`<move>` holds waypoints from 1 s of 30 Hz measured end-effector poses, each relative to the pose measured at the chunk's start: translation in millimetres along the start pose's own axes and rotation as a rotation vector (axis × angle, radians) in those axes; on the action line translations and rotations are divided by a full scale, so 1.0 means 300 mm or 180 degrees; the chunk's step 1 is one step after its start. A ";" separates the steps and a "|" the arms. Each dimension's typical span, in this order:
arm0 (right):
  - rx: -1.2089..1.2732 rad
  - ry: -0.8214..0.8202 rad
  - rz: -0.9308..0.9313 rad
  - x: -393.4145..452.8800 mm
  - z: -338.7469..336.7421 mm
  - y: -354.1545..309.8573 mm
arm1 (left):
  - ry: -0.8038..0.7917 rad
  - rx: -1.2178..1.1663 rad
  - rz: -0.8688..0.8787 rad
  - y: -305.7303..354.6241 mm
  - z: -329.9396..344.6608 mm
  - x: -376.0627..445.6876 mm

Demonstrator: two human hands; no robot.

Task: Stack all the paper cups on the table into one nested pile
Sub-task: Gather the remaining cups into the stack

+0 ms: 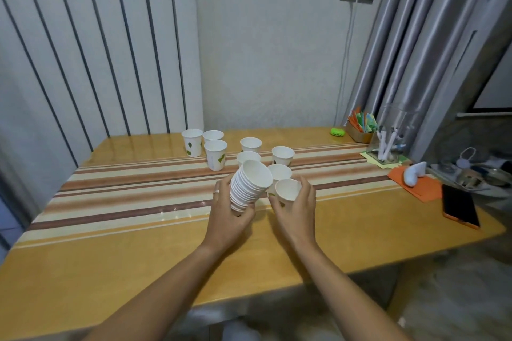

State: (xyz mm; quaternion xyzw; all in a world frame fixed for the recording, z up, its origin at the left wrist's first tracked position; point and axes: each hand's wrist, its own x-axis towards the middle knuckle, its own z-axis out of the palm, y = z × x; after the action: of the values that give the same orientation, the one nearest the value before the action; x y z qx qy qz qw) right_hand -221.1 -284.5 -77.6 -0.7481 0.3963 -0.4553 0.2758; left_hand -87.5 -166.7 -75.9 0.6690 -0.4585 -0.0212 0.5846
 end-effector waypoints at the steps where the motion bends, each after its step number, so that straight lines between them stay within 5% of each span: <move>1: 0.0030 -0.0016 0.0054 0.001 0.003 0.012 | 0.0007 0.0032 0.0034 0.000 0.007 0.000; 18: 0.0810 0.0776 -0.0381 0.090 -0.074 -0.156 | -0.0070 0.0347 0.0222 -0.022 -0.024 0.096; 30: 0.0842 -0.0123 -0.0621 0.086 0.019 -0.201 | -0.0254 0.0328 0.0345 -0.044 -0.056 0.127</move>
State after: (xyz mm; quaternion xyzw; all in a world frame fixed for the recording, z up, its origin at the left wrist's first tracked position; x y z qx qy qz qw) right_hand -188.3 -273.8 -21.5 -0.7488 0.2531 -0.5136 0.3340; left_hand -48.2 -179.5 -61.9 0.6711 -0.5174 0.0074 0.5309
